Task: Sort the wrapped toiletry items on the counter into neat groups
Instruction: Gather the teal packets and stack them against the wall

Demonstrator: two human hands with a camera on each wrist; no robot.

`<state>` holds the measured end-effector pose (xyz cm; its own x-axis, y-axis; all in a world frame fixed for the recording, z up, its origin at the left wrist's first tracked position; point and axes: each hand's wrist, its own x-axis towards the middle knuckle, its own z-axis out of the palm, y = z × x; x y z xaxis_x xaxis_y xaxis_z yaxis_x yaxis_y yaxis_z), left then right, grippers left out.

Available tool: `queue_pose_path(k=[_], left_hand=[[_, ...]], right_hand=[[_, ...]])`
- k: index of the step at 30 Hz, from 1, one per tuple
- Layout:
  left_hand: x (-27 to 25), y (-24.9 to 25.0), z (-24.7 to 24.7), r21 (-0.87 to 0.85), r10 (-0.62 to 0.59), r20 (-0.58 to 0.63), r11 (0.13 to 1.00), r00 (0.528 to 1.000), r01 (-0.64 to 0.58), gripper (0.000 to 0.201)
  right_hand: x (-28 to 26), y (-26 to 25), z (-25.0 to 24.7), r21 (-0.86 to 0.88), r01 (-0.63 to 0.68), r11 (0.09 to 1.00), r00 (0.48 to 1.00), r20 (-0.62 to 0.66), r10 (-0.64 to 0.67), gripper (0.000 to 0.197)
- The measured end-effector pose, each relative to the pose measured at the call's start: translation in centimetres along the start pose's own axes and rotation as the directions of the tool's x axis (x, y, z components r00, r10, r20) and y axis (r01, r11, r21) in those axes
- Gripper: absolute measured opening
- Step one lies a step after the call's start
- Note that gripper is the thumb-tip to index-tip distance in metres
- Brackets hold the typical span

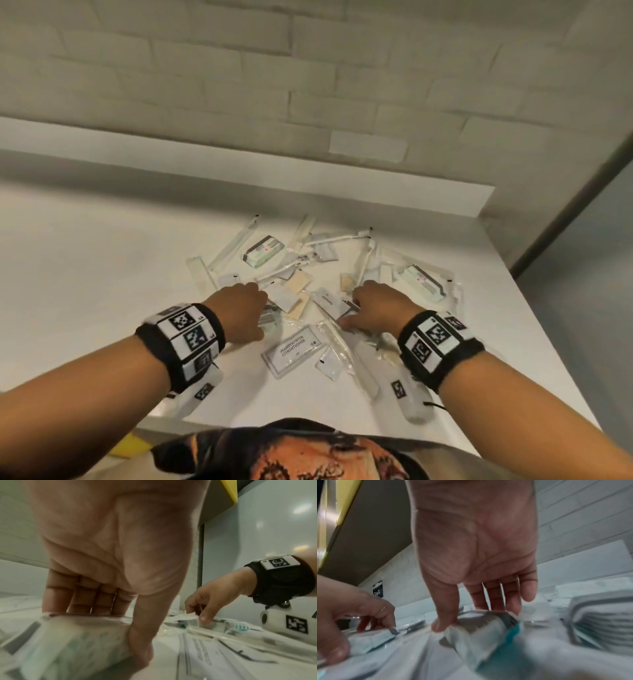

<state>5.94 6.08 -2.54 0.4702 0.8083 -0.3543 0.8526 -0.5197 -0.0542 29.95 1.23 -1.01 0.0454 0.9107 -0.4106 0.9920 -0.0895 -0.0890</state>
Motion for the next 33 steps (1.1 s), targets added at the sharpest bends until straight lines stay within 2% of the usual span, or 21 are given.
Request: queue_pose_path(k=[3,6,8,10,11,14,16,19,21,24,27,29,31,33], left_hand=[[0.7,0.0,-1.0,-0.136,0.008,0.020,0.991,1.000,-0.005,0.048],[2.2,-0.5,-2.6,-0.258,-0.008,-0.033,0.966,0.999,-0.001,0.052],[3.6,-1.2,-3.9,-0.360,-0.054,-0.096,0.933,0.994,0.016,0.057],[5.6,-2.0,-5.0,-0.430,-0.114,-0.150,0.902,0.982,0.039,0.060],[7.0,-2.4,-5.4,-0.443,-0.150,-0.175,0.895,0.973,0.059,0.062],[11.0,-3.9,-5.9,-0.396,-0.245,-0.243,0.908,0.939,0.134,0.073],[13.4,-4.5,-5.6,-0.288,-0.248,-0.194,0.939,0.949,0.187,0.077],[15.3,-4.4,-4.8,-0.173,-0.251,-0.091,0.957,0.964,0.233,0.066],[16.0,-4.2,-4.1,-0.168,-0.266,-0.072,0.953,0.961,0.251,0.063],[16.4,-4.3,-3.7,-0.139,-0.262,-0.108,0.959,0.959,0.246,0.062],[15.6,-4.3,-3.9,-0.150,-0.221,-0.201,0.970,0.954,0.193,0.061],[14.5,-4.5,-4.4,-0.200,-0.199,-0.262,0.968,0.944,0.149,0.057],[13.0,-5.5,-5.2,-0.265,-0.195,-0.280,0.957,0.940,0.120,0.053],[11.3,-6.9,-5.8,-0.311,-0.224,-0.281,0.941,0.933,0.133,0.050]], right_hand=[[0.5,0.2,-0.1,-0.033,0.037,0.999,0.999,0.011,-0.036,0.045],[0.9,1.1,0.6,0.023,0.074,0.997,0.994,-0.080,-0.072,0.049],[0.9,2.4,-0.4,0.218,0.081,0.973,0.986,-0.157,-0.047,0.049],[1.4,5.1,-2.7,0.403,0.037,0.914,0.979,-0.199,0.048,0.047],[2.0,6.8,-3.8,0.438,-0.001,0.899,0.973,-0.206,0.101,0.049],[3.5,11.0,-5.6,0.321,-0.189,0.928,0.934,-0.234,0.271,0.055],[4.7,12.8,-5.2,0.197,-0.293,0.935,0.921,-0.205,0.332,0.056],[5.7,13.7,-3.9,0.128,-0.321,0.938,0.942,-0.054,0.330,0.049],[6.1,13.9,-2.8,0.108,-0.302,0.947,0.951,-0.026,0.307,0.052],[6.0,13.9,-3.0,0.045,-0.267,0.963,0.956,-0.111,0.270,0.047],[4.2,13.5,-5.2,0.191,-0.190,0.963,0.960,-0.170,0.223,0.046],[2.0,12.3,-6.2,0.233,-0.116,0.965,0.986,-0.089,0.140,0.044],[-0.2,10.6,-5.4,0.113,-0.060,0.992,0.996,0.066,0.053,0.045],[-1.6,9.3,-2.8,-0.061,-0.008,0.998,0.991,0.132,0.016,0.051]])
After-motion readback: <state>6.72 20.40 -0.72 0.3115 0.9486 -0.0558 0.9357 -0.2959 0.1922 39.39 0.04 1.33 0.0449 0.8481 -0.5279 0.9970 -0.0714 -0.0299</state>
